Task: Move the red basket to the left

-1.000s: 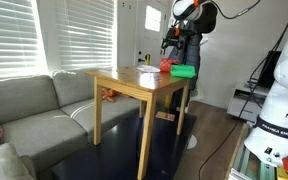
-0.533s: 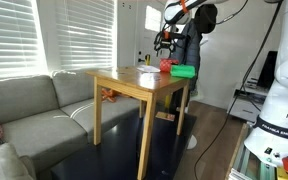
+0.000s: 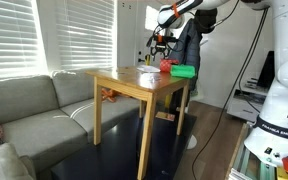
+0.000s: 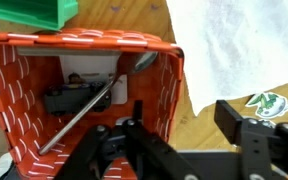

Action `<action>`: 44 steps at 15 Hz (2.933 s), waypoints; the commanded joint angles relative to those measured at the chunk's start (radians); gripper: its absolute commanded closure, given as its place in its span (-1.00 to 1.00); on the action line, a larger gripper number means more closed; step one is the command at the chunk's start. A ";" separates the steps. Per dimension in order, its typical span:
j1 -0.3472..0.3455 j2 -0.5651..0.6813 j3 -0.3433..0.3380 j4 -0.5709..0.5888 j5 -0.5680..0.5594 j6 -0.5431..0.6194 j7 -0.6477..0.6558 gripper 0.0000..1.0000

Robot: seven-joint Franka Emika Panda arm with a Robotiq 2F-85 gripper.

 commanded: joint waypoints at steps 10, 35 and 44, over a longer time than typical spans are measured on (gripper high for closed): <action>0.031 0.029 -0.058 0.112 -0.012 -0.190 0.037 1.00; 0.145 0.163 -0.049 0.729 -0.024 -0.827 0.489 0.97; 0.140 0.233 -0.041 0.751 0.061 -0.805 0.690 0.89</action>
